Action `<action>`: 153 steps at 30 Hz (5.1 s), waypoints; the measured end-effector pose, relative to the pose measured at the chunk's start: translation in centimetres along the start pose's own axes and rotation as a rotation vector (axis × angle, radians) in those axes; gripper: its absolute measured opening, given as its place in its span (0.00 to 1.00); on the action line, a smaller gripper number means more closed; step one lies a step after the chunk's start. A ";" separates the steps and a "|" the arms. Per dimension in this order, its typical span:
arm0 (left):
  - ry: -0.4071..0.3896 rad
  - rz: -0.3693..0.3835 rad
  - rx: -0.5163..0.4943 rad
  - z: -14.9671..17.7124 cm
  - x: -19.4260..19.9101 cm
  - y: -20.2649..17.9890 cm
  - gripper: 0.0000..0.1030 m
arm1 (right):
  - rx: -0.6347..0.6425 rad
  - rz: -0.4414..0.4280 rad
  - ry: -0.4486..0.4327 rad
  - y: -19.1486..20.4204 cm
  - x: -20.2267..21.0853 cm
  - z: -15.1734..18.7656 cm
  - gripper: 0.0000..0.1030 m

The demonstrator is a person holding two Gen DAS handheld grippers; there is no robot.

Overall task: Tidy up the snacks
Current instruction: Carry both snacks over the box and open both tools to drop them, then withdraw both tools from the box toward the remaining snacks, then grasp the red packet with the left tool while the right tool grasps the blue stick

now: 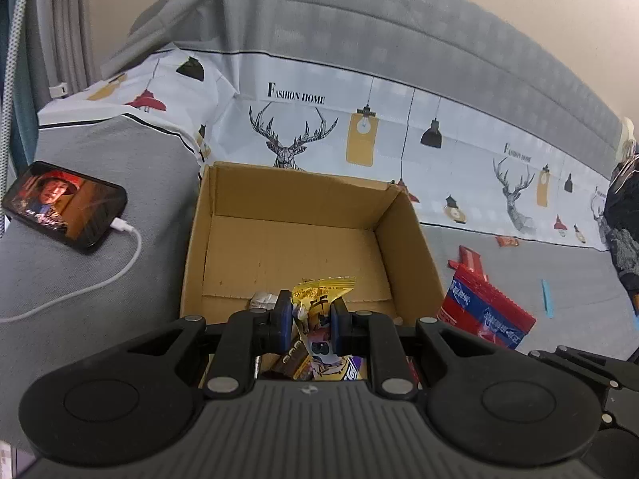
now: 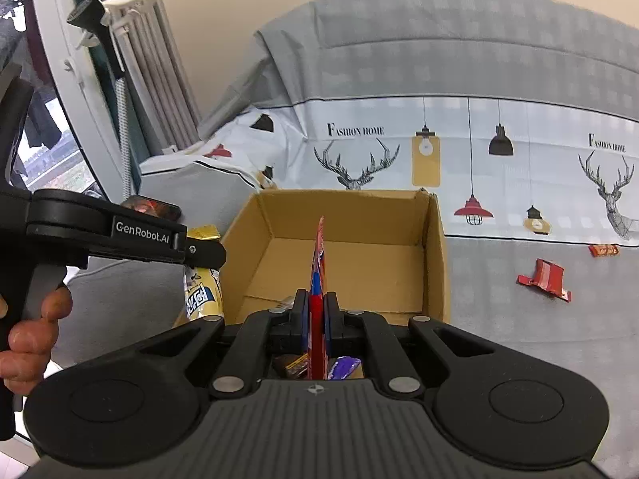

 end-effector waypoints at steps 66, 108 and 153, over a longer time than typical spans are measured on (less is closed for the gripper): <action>-0.060 -0.317 -0.004 13.8 8.1 -1.4 1.00 | 0.036 0.158 -0.074 4.0 10.2 8.7 0.99; 0.080 -0.326 -0.153 12.1 3.2 -9.1 1.00 | -0.201 0.165 -0.054 -5.6 8.9 10.0 0.99; 0.441 -0.069 -0.350 -5.7 -41.9 -34.6 0.88 | -0.493 0.708 0.078 -52.2 -11.3 9.7 0.96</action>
Point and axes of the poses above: each gripper's, at about its wrist camera, not at the fingertips, and x roughly against the way its jaws point, y to its left, z to its underside, the point moved 2 cm from there along -x, roughly the way its jaws point, and after that the axes turned 3 degrees about y, right-handed, at the moved point
